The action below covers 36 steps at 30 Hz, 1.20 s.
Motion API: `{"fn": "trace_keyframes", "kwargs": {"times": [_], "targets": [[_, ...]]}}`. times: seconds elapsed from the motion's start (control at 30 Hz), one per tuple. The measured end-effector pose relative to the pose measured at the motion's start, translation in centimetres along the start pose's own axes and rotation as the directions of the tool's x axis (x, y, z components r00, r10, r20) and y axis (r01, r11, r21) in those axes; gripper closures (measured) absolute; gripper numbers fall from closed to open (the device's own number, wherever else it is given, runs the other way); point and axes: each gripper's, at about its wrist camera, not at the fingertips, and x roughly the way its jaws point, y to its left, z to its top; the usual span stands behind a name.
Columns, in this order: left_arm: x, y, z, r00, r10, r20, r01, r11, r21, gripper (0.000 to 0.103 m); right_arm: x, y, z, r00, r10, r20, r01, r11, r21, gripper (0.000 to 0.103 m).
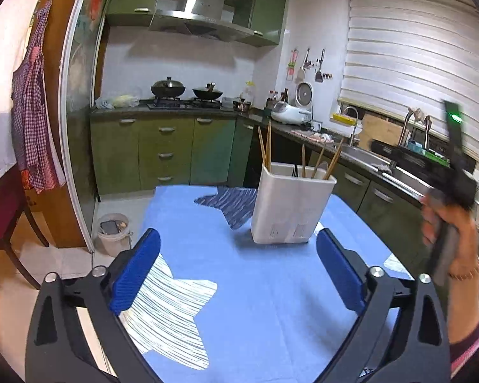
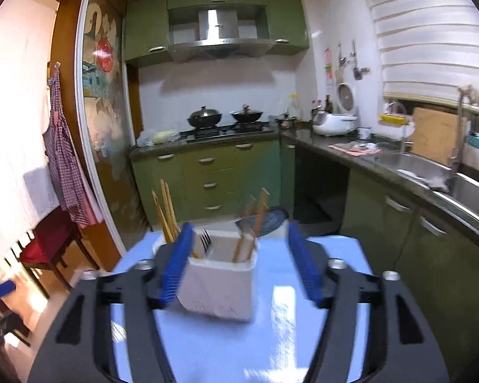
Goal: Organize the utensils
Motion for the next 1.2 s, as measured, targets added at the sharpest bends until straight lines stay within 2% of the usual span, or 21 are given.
{"fn": "trace_keyframes", "kwargs": {"times": [0.07, 0.13, 0.17, 0.2, 0.23, 0.4, 0.6, 0.67, 0.87, 1.0, 1.2], "targets": [[0.8, -0.2, -0.8, 1.0, -0.001, -0.021, 0.001, 1.0, 0.007, 0.008, -1.8, -0.3, -2.4, 1.0, -0.023, -0.001, 0.023, 1.0, -0.006, 0.021], [1.3, -0.6, -1.6, 1.0, 0.007, -0.031, -0.006, 1.0, 0.022, 0.008, -3.3, -0.7, -5.6, 0.998, -0.056, -0.023, 0.056, 0.998, -0.019, 0.008], [1.3, -0.7, -1.8, 0.999, 0.01, -0.03, -0.01, 1.0, 0.025, 0.008, -3.9, -0.8, -6.8, 0.998, -0.062, -0.028, 0.062, 0.998, -0.021, 0.007], [1.4, -0.9, -2.2, 1.0, 0.014, -0.024, -0.014, 1.0, 0.026, 0.008, -5.2, -1.1, -9.6, 0.997, -0.068, -0.041, 0.067, 0.998, -0.023, 0.005], [1.3, -0.9, -2.4, 1.0, 0.014, -0.019, -0.014, 1.0, 0.024, 0.008, -5.2, -1.1, -9.6, 0.997, -0.068, -0.041, 0.067, 0.998, -0.023, 0.005], [0.4, -1.4, -3.5, 1.0, -0.007, -0.025, 0.007, 1.0, 0.004, 0.008, -8.4, -1.4, -13.9, 0.997, -0.062, -0.045, 0.061, 0.998, -0.007, 0.005], [-3.0, -2.9, -4.1, 1.0, 0.018, 0.005, -0.018, 0.998, 0.059, 0.008, -13.5, -0.3, -14.0, 0.999, -0.044, 0.022, 0.044, 0.999, -0.012, 0.005], [-4.3, -3.2, -4.2, 1.0, 0.014, 0.007, -0.015, 0.998, 0.054, 0.008, -16.0, 0.5, -13.5, 0.998, -0.05, 0.042, 0.051, 0.998, -0.027, 0.005], [-7.5, -3.2, -4.6, 1.0, -0.006, -0.006, 0.006, 1.0, 0.025, 0.008, -20.0, 1.6, -13.4, 0.996, -0.054, 0.068, 0.057, 0.998, -0.033, 0.005], [-8.9, -3.5, -5.0, 1.0, 0.012, 0.002, -0.012, 0.999, 0.039, 0.008, -22.0, 2.6, -13.1, 0.994, -0.072, 0.086, 0.077, 0.995, -0.059, 0.005], [-9.4, -3.7, -5.1, 1.0, 0.004, -0.001, -0.004, 0.999, 0.039, 0.008, -23.8, 3.0, -13.2, 0.995, -0.062, 0.08, 0.067, 0.996, -0.057, 0.005]]}}
